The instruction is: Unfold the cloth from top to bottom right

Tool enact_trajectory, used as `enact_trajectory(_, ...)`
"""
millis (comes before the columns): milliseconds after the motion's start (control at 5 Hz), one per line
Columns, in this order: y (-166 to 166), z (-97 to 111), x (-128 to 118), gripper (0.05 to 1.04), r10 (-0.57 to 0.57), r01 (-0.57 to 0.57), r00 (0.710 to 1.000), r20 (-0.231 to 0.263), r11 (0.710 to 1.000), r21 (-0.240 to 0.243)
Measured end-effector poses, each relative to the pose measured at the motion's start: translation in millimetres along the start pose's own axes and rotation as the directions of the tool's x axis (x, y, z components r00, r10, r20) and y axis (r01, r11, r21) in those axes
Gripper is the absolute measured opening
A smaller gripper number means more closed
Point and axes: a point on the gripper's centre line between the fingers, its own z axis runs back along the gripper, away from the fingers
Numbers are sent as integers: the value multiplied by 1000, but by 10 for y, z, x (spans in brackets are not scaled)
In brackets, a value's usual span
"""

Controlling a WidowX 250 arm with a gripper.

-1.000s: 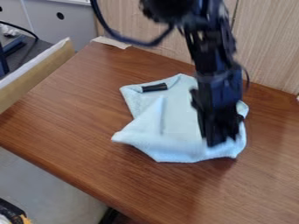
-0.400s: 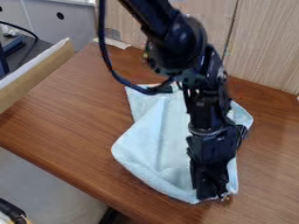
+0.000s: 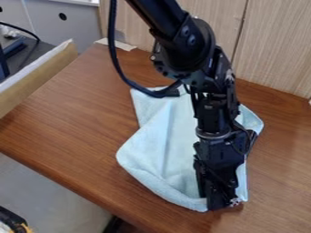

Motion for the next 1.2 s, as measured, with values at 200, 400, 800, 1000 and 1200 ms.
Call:
enact_trajectory(200,22,5,-18,806,11,-11,1000,-16,1000,16)
enact_trajectory(400,11,39,5,1001,18,-17,1000,-7,999,38)
enact_trajectory(800,-142,230,130,1001,-15,12,998,61,999,46)
enact_trajectory(1000,-256,414,203,1001,-55,48,993,108,996,69)
enact_trajectory(1200,-326,605,232,1001,-64,50,987,150,994,94)
